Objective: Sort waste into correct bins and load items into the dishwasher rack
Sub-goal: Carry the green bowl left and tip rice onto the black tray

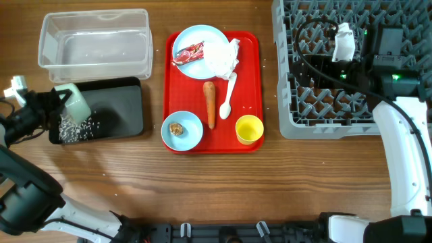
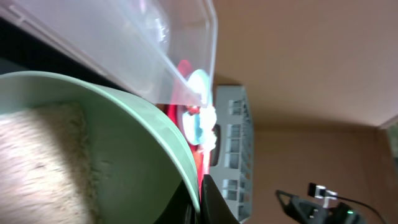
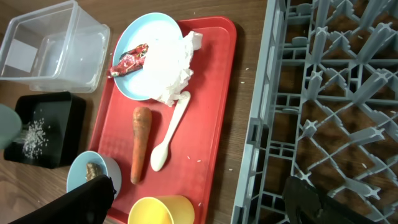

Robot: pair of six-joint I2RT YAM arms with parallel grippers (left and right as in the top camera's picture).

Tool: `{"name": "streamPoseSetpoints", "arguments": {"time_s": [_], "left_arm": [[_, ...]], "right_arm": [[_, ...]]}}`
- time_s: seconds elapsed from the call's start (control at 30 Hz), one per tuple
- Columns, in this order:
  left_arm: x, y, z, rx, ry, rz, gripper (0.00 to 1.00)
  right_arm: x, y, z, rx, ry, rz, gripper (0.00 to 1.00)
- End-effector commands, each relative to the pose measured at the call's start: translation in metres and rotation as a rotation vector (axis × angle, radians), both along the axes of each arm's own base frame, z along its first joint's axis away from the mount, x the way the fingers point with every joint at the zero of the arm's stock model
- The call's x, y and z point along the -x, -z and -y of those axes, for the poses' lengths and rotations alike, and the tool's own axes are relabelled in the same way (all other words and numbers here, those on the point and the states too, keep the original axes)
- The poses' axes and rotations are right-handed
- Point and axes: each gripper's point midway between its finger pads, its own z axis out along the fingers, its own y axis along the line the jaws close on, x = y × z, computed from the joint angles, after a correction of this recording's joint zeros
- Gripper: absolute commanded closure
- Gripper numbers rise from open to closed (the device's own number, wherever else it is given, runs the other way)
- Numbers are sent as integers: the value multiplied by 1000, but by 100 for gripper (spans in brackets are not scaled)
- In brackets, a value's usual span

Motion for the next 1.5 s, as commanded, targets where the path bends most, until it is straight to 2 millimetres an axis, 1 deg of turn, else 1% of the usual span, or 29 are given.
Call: {"name": "streamPoseSetpoints", "arguments": {"time_s": [0.0, 0.13, 0.3, 0.57, 1.23, 1.3, 1.33, 1.37, 1.4, 1.43, 1.47], "left_arm": [[-3, -28, -3, 80, -5, 138, 96], [-4, -46, -2, 149, -2, 216, 96], [-4, -56, -1, 193, -1, 257, 96], [-3, -56, -1, 237, -12, 219, 96], [-2, -56, 2, 259, -13, 199, 96], [-4, -58, 7, 258, 0, 199, 96], [-5, -61, 13, 252, 18, 204, 96], [-8, -66, 24, 237, 48, 217, 96], [-10, -73, 37, 205, 88, 247, 96], [-13, -81, 56, 167, 143, 286, 96], [-14, -86, 67, 143, 176, 310, 96]], "right_arm": [[-3, -2, -1, -3, 7, -5, 10], [-2, 0, -1, -3, 8, -15, 10], [0, 1, -1, -2, 6, -22, 10], [0, 1, -1, -3, 7, -24, 10], [1, 1, -1, -4, 7, -28, 9], [1, 1, -1, -4, 7, -27, 10], [1, 1, -1, -4, 7, -27, 10], [0, 1, -1, -3, 7, -26, 10], [0, 1, -1, -4, 7, -25, 9], [0, 1, -1, -4, 7, -24, 10], [0, 1, -1, -4, 7, -24, 9]]}}
